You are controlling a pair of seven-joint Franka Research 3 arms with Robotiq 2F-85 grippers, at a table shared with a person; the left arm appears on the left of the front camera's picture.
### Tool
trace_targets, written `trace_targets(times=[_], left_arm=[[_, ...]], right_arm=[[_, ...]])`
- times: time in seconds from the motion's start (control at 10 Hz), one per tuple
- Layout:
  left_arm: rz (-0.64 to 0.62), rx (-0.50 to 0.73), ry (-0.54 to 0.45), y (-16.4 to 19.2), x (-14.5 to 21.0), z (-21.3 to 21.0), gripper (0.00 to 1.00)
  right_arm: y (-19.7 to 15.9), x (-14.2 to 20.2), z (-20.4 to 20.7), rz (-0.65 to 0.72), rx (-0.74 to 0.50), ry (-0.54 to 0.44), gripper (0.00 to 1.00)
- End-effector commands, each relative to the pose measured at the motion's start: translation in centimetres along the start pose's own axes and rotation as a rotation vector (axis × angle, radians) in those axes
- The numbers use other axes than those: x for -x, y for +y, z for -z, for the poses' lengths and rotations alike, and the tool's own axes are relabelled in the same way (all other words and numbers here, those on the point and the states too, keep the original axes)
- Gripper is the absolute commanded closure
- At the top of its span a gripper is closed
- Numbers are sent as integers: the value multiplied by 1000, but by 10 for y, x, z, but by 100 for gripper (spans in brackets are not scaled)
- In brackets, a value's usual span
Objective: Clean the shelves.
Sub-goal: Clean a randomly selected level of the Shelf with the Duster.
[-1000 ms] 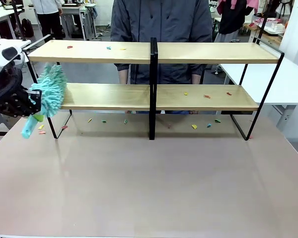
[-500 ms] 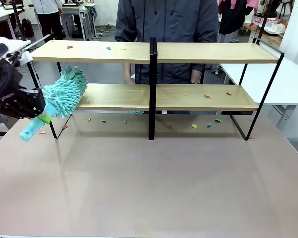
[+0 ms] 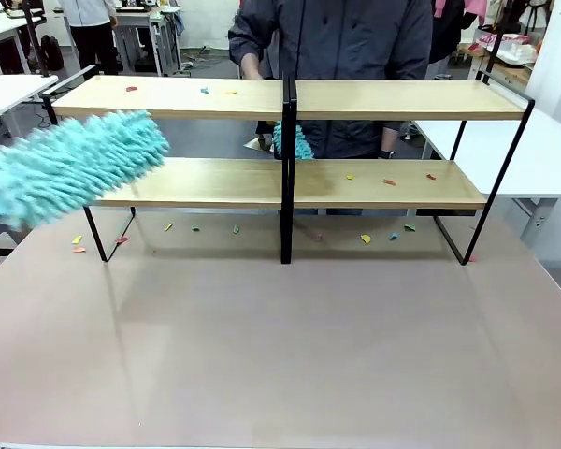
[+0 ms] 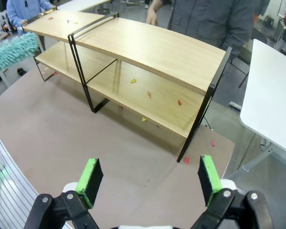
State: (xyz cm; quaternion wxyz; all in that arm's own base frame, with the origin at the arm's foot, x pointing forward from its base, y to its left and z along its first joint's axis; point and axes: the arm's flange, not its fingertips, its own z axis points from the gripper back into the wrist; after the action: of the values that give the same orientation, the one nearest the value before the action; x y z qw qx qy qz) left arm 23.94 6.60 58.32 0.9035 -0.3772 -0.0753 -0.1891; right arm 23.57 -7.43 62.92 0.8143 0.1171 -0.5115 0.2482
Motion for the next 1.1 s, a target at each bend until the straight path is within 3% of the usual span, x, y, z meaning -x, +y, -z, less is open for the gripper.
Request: trace_targets(times=[0.0, 0.3, 0.5, 0.6, 1.0], left_arm=[[52, 131, -113, 2, 31, -62, 88], [118, 232, -426, 12, 76, -156, 88], [122, 322, -517, 31, 83, -195, 88], [80, 206, -440, 11, 98, -167, 88], [80, 206, -440, 11, 98, -167, 88]], right_arm=[[-1, 0, -1, 1, 3, -2, 0], [-1, 0, -1, 1, 3, -2, 0], [-1, 0, -1, 1, 3, -2, 0], [-1, 0, -1, 1, 3, -2, 0], [-1, 0, -1, 1, 3, -2, 0]])
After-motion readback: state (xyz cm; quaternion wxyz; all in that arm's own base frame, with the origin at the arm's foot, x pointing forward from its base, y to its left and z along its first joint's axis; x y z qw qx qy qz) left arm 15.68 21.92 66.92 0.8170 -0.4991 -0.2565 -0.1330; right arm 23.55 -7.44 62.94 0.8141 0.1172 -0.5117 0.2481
